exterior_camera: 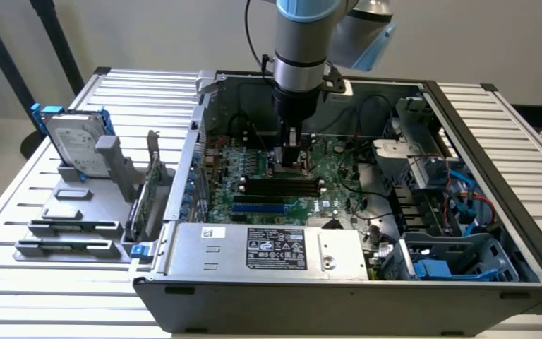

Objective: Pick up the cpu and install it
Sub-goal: 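Place the cpu into insertion slot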

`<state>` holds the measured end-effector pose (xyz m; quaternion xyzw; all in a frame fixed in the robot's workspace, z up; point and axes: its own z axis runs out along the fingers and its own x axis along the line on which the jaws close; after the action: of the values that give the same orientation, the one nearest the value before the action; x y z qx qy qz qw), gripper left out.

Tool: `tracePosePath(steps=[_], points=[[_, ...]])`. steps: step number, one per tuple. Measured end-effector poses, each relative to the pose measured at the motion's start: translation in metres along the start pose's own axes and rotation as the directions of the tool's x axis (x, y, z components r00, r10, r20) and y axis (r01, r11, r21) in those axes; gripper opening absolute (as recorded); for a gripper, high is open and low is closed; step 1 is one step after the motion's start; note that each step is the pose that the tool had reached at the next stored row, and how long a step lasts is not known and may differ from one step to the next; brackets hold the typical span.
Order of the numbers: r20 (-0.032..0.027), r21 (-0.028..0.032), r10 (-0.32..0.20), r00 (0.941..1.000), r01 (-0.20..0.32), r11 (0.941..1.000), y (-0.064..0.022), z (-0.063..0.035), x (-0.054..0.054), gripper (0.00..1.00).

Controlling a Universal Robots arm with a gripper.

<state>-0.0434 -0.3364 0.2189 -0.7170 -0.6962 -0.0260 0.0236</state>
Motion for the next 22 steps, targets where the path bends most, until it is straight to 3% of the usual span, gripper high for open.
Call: tracePosePath(steps=[7, 12, 16, 22], points=[[0.0001, -0.0011, 0.009, 1.0, -0.009, 1.0, 0.0, 0.0029, -0.0021, 0.55], [0.0001, -0.0067, 0.008, 1.0, -0.008, 0.9999, 0.0, 0.0047, -0.0027, 0.55], [0.0001, -0.0072, 0.008, 1.0, -0.008, 0.9999, -0.0001, 0.0049, -0.0027, 0.55], [0.0055, -0.0096, 0.008, 1.0, -0.008, 0.9999, 0.0, 0.0075, -0.0028, 0.55]])
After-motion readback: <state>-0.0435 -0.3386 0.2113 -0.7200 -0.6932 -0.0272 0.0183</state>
